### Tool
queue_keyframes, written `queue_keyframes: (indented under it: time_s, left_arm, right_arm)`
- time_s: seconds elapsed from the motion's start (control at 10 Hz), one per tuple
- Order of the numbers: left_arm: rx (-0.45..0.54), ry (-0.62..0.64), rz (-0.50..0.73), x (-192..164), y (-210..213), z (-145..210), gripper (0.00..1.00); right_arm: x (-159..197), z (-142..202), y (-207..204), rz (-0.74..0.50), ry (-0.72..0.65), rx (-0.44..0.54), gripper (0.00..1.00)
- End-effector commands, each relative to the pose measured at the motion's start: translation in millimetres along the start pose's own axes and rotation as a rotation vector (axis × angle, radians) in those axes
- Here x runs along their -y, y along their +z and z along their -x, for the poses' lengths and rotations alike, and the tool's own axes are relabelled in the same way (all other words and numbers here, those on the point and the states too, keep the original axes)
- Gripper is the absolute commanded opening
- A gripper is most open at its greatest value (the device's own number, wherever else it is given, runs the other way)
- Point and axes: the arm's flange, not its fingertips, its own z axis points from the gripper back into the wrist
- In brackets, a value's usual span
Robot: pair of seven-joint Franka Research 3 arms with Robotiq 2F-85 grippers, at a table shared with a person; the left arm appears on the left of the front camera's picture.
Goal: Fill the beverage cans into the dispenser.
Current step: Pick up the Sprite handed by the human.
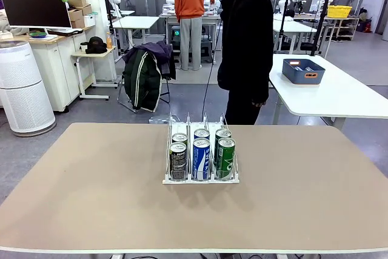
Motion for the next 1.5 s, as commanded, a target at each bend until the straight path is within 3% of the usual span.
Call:
queue_keyframes:
  time_s: [0.0,0.4,1.4]
  left_arm:
    - [-0.013,0.039,-0.046,2,-1,-3,1.0]
    - [-0.004,0.053,-0.097,13,-2,-13,1.0]
    - [0.005,0.045,-0.075,12,-1,-17,1.0]
  right_arm:
    - [0,0,0,0.0,0.0,0.0,1.0]
    - [-7,3,3,0.067,-0.044,0.004,1.0]
    - [-2,0,6,0.029,-0.012,0.002,1.0]
